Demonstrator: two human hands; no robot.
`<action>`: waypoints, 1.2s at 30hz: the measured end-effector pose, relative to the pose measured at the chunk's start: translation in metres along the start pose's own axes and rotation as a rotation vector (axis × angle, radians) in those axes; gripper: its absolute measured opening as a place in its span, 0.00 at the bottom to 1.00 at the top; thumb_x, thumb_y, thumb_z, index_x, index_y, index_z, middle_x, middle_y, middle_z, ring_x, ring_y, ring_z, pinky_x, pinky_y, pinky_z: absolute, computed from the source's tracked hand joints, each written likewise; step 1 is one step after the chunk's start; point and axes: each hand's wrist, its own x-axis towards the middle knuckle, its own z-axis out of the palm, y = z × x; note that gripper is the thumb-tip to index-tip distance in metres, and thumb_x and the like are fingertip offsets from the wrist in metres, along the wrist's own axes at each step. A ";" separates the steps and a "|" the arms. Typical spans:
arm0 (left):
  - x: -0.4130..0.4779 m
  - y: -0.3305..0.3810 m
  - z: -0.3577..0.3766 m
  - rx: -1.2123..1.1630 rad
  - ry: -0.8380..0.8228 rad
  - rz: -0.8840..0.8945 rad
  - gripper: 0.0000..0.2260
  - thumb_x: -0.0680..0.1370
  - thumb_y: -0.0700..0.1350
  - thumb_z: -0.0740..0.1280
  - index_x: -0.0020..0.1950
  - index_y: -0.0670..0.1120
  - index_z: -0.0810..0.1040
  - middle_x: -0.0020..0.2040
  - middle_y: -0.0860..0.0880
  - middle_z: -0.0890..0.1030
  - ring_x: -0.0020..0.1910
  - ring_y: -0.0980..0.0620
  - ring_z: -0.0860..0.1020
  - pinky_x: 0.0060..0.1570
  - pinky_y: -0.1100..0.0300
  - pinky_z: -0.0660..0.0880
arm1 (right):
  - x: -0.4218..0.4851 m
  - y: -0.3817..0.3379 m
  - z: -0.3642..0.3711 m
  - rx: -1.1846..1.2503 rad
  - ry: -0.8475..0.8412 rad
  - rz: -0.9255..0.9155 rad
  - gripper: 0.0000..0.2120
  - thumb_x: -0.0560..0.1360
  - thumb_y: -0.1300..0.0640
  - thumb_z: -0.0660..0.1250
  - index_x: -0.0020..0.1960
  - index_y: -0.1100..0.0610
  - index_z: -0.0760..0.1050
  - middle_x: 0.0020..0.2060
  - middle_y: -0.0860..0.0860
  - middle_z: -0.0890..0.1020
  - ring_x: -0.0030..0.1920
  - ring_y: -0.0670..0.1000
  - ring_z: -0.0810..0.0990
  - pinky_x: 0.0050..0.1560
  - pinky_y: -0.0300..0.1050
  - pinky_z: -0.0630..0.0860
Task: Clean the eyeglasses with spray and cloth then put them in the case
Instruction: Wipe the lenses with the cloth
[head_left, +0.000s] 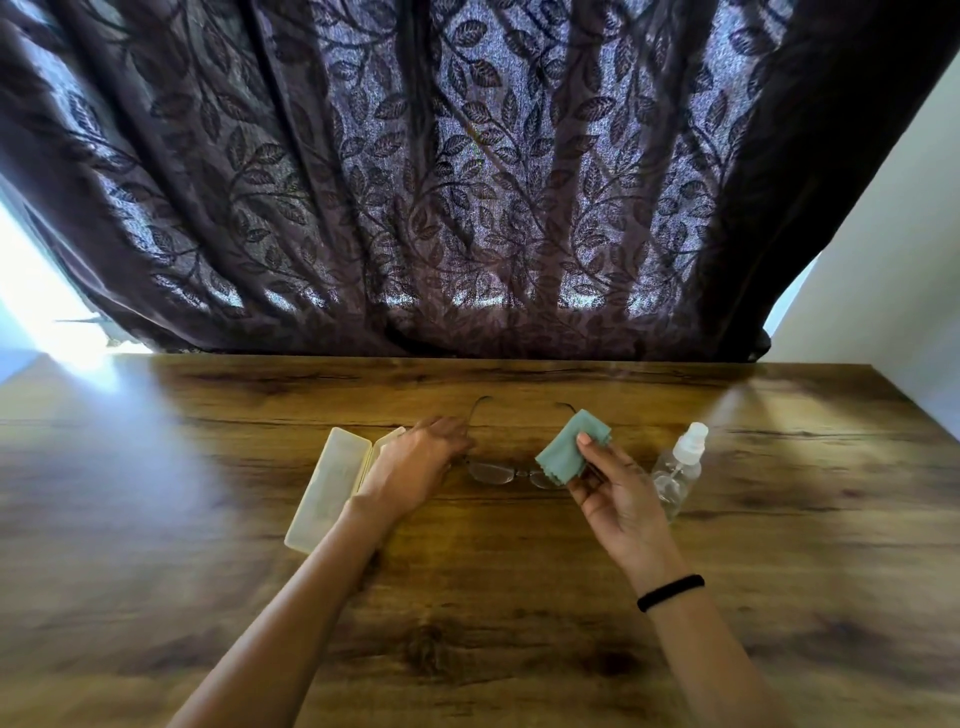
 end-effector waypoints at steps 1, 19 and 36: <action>0.002 0.001 0.000 0.051 0.010 0.040 0.17 0.78 0.41 0.63 0.66 0.53 0.72 0.71 0.50 0.67 0.70 0.50 0.65 0.66 0.55 0.66 | 0.000 0.000 0.000 0.002 0.003 0.002 0.14 0.63 0.63 0.70 0.49 0.59 0.77 0.43 0.55 0.83 0.46 0.52 0.82 0.43 0.45 0.82; 0.003 0.003 -0.003 0.239 0.140 0.343 0.16 0.66 0.40 0.77 0.53 0.46 0.83 0.52 0.47 0.83 0.52 0.49 0.81 0.54 0.55 0.76 | -0.005 -0.001 0.000 0.004 0.039 0.020 0.15 0.63 0.63 0.69 0.50 0.59 0.76 0.47 0.56 0.81 0.50 0.54 0.79 0.41 0.44 0.82; 0.015 0.016 -0.025 -0.142 0.627 0.111 0.06 0.72 0.39 0.69 0.47 0.42 0.83 0.45 0.47 0.85 0.41 0.49 0.83 0.35 0.56 0.80 | -0.018 -0.006 0.013 -0.219 -0.045 -0.235 0.05 0.65 0.58 0.69 0.40 0.54 0.82 0.40 0.50 0.85 0.44 0.49 0.82 0.46 0.46 0.80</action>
